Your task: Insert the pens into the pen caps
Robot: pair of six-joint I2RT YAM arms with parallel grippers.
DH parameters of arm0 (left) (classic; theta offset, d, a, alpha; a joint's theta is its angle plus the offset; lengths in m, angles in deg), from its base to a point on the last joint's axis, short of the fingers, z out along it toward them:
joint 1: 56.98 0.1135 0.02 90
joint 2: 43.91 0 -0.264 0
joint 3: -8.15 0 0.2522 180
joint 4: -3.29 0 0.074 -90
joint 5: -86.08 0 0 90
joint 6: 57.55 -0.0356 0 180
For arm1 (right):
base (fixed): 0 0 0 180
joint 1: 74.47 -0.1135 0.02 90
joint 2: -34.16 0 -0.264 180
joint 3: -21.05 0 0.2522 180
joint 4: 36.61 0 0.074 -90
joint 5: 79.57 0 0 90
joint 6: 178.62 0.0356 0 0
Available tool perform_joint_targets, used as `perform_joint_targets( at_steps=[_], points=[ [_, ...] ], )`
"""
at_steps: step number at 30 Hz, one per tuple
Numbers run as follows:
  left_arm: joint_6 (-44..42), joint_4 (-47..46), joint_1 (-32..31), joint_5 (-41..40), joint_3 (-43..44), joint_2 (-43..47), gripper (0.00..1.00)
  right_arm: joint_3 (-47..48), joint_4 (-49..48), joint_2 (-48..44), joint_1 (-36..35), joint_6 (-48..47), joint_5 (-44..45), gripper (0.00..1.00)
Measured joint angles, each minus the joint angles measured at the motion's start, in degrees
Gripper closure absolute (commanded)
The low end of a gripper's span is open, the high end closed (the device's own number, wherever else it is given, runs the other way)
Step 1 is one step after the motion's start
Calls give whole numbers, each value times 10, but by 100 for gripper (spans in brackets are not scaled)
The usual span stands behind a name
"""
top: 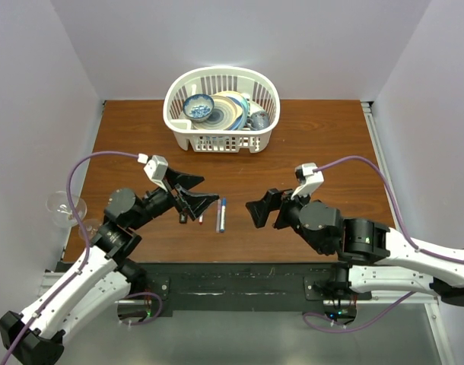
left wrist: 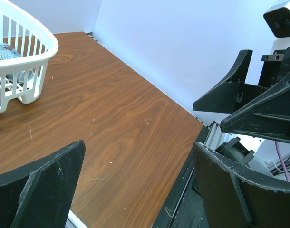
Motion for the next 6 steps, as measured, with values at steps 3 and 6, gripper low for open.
perform_joint_targets(
  at_steps=[3,6],
  points=[
    [0,0,0,0,0,0,0,-1,-8,0,0,-1,2,1],
    [-1,-2,0,0,0,1,0,-9,-17,-3,0,-1,2,1]
  ],
)
